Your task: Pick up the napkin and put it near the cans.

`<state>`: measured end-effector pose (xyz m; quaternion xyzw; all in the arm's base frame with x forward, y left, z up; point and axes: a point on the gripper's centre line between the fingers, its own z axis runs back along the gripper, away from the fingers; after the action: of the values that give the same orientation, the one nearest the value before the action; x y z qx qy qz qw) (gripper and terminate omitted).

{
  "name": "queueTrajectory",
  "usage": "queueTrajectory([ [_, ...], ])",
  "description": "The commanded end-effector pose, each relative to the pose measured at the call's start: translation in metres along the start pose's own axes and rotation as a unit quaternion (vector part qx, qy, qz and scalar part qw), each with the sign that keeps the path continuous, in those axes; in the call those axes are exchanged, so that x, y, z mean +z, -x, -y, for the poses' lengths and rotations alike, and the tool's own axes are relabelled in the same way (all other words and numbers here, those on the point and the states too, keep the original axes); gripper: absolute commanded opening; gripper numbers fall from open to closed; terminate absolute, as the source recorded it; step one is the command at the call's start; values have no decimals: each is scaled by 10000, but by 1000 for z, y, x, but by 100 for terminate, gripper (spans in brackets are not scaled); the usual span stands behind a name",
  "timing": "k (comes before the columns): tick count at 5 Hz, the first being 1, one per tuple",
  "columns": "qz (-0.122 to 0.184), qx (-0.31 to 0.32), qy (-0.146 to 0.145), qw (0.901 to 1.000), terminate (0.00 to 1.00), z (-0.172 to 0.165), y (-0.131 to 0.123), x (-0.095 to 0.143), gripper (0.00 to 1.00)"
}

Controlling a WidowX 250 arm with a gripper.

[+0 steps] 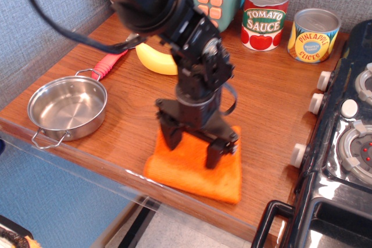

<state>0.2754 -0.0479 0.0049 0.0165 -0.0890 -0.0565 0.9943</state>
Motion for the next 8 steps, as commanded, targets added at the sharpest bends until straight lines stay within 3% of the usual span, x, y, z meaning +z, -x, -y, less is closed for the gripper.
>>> queueTrajectory([
  [1,97,-89,453,9989,0,6,-60,-29,100],
  [2,232,-245,472,9983,0,12,-104,-27,100],
  [3,423,-379,426,9975,0,16,-132,-18,100],
  [4,539,-429,475,9965,0,19,-148,-14,100],
  [5,541,-468,539,9960,0,20,-145,-11,100],
  [7,1017,-521,855,9898,0,17,-158,46,100],
  [8,1187,-660,793,9876,0,17,-163,77,100],
])
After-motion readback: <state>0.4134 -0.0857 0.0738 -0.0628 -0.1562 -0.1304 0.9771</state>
